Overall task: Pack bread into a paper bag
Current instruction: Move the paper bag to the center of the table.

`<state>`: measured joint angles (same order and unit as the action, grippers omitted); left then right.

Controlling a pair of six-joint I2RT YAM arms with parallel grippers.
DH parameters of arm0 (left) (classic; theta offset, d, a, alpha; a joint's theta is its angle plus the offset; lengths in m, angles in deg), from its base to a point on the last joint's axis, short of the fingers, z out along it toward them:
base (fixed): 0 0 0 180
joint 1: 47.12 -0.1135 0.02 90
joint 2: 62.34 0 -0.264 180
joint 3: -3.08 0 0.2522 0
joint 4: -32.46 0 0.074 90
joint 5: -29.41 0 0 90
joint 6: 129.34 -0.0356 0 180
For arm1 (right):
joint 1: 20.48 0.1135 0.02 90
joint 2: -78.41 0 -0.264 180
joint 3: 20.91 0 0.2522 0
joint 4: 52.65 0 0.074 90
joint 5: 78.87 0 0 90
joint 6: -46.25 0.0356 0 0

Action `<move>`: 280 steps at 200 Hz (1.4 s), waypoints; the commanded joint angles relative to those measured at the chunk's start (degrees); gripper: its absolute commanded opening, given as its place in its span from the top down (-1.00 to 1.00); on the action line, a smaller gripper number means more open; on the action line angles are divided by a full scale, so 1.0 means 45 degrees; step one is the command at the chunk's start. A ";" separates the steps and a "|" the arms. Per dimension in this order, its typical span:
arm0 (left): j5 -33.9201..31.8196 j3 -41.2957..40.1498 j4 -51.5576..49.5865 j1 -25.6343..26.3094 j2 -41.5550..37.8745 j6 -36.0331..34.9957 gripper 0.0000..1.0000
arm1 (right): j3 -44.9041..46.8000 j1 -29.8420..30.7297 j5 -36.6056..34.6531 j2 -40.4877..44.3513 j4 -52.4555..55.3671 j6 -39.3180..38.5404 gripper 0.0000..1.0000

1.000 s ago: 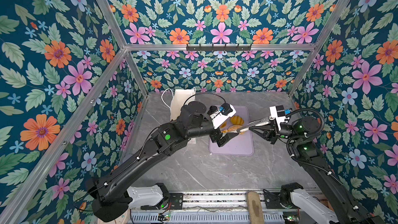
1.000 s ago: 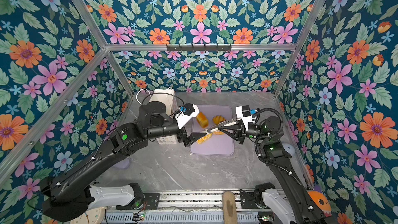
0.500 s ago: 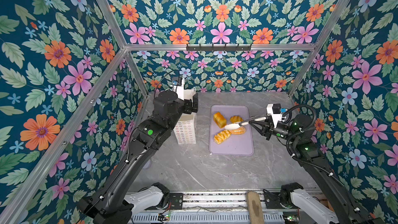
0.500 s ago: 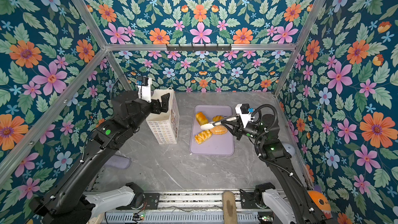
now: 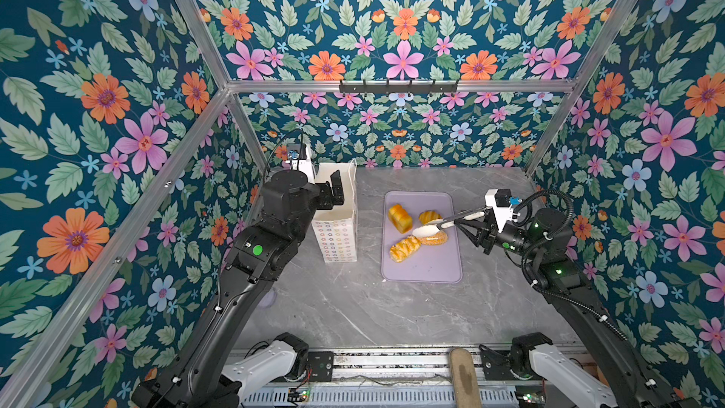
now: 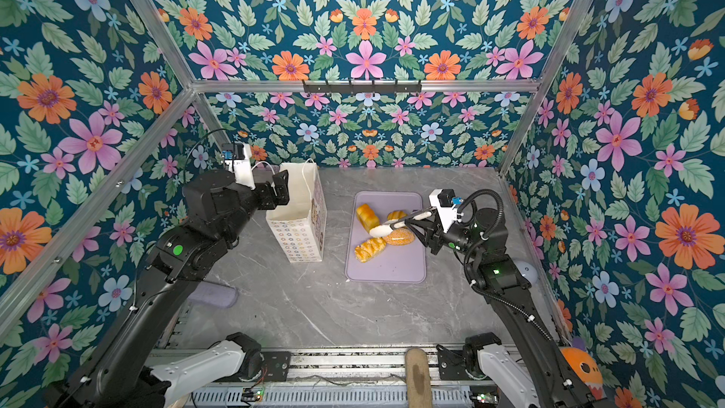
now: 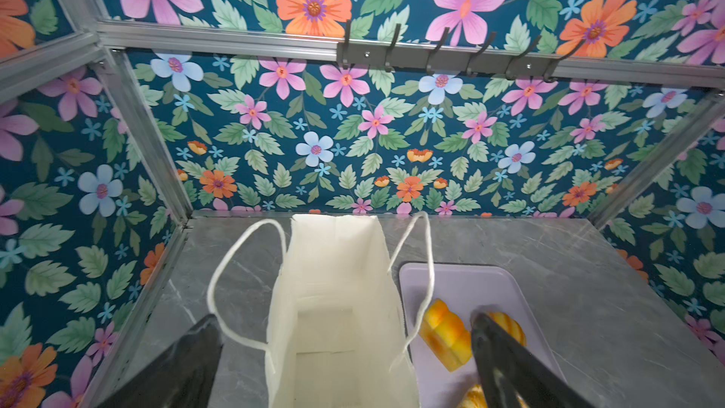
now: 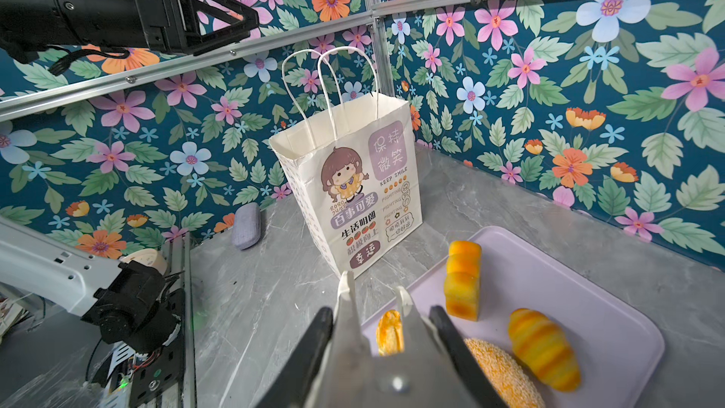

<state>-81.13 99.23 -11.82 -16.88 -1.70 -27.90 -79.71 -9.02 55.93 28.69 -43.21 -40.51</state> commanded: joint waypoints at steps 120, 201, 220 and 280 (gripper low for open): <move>0.5072 -0.0581 -0.1869 -0.4591 0.2004 0.1736 -0.99 | -0.0194 0.0028 -0.0024 0.0032 0.0019 -0.0174 0.21; 0.5930 -0.1241 -0.1321 -0.4669 0.2808 0.1540 0.00 | -0.0194 0.0006 0.0332 -0.0149 -0.0125 -0.0211 0.22; 0.5805 -0.1130 -0.1572 -0.4661 0.2857 0.1556 0.19 | -0.0201 0.0013 0.0416 -0.0220 -0.0163 -0.0213 0.23; 0.5706 -0.1521 -0.1615 -0.4611 0.2697 0.1752 0.60 | -0.0290 0.0016 0.0474 -0.0305 -0.0220 -0.0223 0.24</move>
<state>-55.21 92.76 -19.01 -37.77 10.59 -20.23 -80.10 -9.02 57.18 27.43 -42.55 -40.96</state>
